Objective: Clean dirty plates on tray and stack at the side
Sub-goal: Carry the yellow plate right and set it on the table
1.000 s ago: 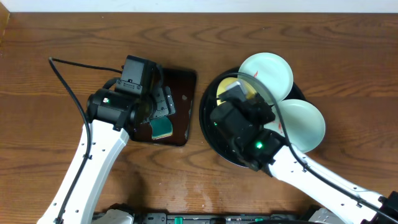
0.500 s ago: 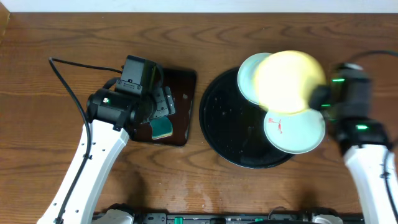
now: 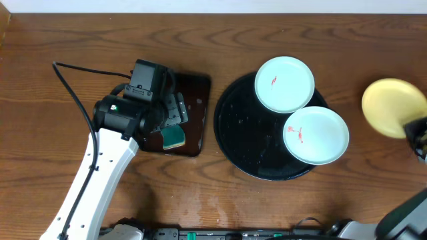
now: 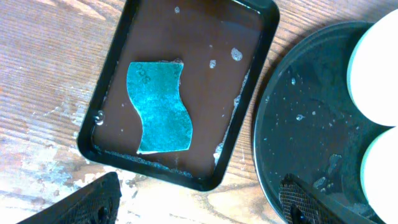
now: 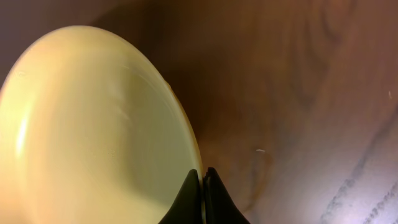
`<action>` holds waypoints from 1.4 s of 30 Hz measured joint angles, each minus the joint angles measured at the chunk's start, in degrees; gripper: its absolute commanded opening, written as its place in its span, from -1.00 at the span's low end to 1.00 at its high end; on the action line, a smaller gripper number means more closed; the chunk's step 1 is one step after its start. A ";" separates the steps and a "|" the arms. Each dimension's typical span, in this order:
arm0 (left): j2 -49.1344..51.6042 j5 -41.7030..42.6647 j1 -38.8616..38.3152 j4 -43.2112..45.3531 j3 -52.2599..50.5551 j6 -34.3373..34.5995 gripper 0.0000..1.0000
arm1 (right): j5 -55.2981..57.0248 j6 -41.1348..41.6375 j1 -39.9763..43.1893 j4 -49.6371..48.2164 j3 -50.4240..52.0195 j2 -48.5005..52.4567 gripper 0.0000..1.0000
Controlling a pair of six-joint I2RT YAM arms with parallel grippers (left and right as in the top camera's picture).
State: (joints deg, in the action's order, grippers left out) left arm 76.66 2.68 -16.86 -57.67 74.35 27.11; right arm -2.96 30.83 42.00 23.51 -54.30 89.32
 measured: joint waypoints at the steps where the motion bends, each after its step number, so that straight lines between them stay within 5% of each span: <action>1: 0.00 0.00 0.00 0.00 0.00 0.00 0.64 | 0.28 0.00 0.46 0.31 0.00 1.79 -0.98; 5: 0.00 0.00 0.00 0.00 0.00 0.00 0.64 | 0.61 -0.22 0.72 1.07 0.02 6.84 -0.09; 10: 0.00 0.00 0.00 0.02 0.00 0.00 0.64 | -5.31 -4.98 0.61 -2.60 0.04 5.97 0.25; 20: 0.00 0.02 0.00 0.00 0.00 0.00 0.64 | -16.55 -12.17 -13.97 9.66 -0.39 -4.00 0.16; 31: 0.00 0.02 0.00 0.00 0.00 0.00 0.65 | 12.37 -13.53 -35.15 15.74 -0.37 -0.94 0.06; 42: 0.00 0.00 0.00 0.00 0.00 0.00 0.64 | 16.31 -14.36 -35.50 16.31 -0.37 2.89 -0.98</action>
State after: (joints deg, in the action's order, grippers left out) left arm 76.66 2.68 -16.86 -57.67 74.35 27.11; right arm 13.34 16.47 6.50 39.81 -54.68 92.20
